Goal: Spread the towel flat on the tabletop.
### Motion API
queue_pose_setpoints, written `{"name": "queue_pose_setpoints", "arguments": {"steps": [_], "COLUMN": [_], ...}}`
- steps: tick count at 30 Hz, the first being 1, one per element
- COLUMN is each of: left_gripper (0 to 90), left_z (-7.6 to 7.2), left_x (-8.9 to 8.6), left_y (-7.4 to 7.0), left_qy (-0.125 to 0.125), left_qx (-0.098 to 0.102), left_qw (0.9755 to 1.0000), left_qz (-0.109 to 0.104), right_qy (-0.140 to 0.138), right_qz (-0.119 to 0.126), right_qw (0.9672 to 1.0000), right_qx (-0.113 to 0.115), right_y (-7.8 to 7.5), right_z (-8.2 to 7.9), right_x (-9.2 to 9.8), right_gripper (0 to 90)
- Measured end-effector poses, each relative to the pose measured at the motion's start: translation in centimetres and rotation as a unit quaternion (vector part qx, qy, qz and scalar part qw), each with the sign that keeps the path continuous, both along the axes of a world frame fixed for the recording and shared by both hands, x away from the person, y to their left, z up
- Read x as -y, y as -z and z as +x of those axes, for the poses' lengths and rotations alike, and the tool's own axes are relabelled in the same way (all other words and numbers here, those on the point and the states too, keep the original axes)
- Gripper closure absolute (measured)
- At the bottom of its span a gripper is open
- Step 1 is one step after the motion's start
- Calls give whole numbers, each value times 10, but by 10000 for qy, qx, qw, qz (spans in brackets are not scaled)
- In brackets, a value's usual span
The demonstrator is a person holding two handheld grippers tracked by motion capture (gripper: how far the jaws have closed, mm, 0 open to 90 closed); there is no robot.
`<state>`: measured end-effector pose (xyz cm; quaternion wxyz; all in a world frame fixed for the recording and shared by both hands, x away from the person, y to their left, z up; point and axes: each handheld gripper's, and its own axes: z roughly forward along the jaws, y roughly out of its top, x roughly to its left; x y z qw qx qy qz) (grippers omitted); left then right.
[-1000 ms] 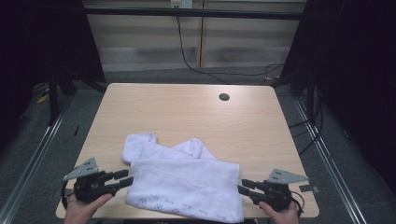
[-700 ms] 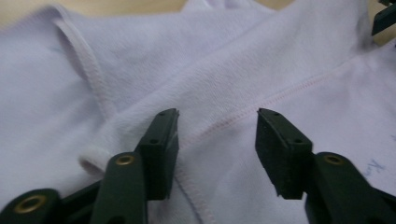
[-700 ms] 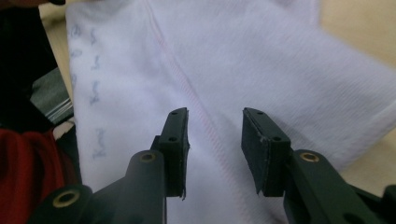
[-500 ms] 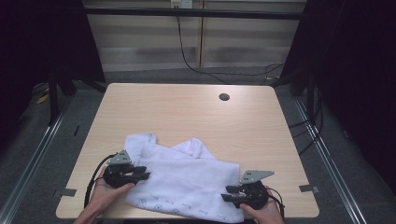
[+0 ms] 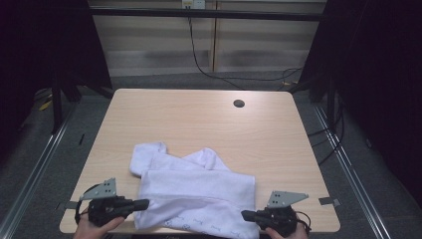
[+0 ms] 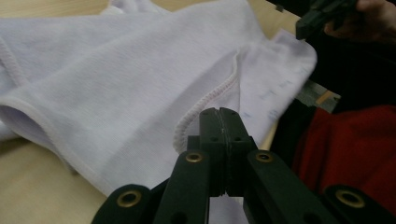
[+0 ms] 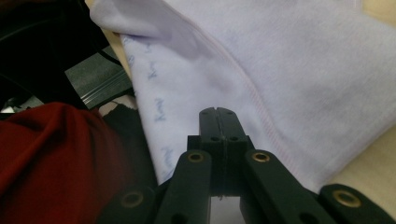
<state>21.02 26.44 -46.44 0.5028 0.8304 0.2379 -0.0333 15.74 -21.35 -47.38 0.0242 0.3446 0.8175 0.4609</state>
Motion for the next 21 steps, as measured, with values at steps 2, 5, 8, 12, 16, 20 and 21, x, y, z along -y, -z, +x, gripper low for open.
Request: {"name": "queue_pose_setpoints", "arguments": {"steps": [2,5,8,12,16,20,21], "left_gripper": [894,880,812,720,601,634,657], "left_z": [-14,-21,-19,0,48,67,73], "left_x": [-5,-10,-13,-14,9,23,28], "left_y": [-1,-2,-2,-7,8,17,27], "left_qy": [93,216,162,-148,-533,-632,-667], "left_qx": [56,-36,-55,-33,-167,-200,-229], "left_qw": [9999,9998,9998,9994,9984,9976,9961], "left_qz": [-15,-37,-127,-312,-129,215,538], "right_qy": [59,296,381,304,313,211,203], "right_qz": [-92,-79,-109,-335,-868,-799,-768], "right_qw": [9999,9995,9992,9990,9957,9966,9968], "right_qx": [46,86,64,47,16,-18,-24], "right_y": [0,0,1,7,24,25,23], "right_z": [-7,-5,2,16,27,26,25], "right_x": [2,10,10,-2,-12,-10,-9], "right_gripper": [845,715,623,541,575,828,846]}}
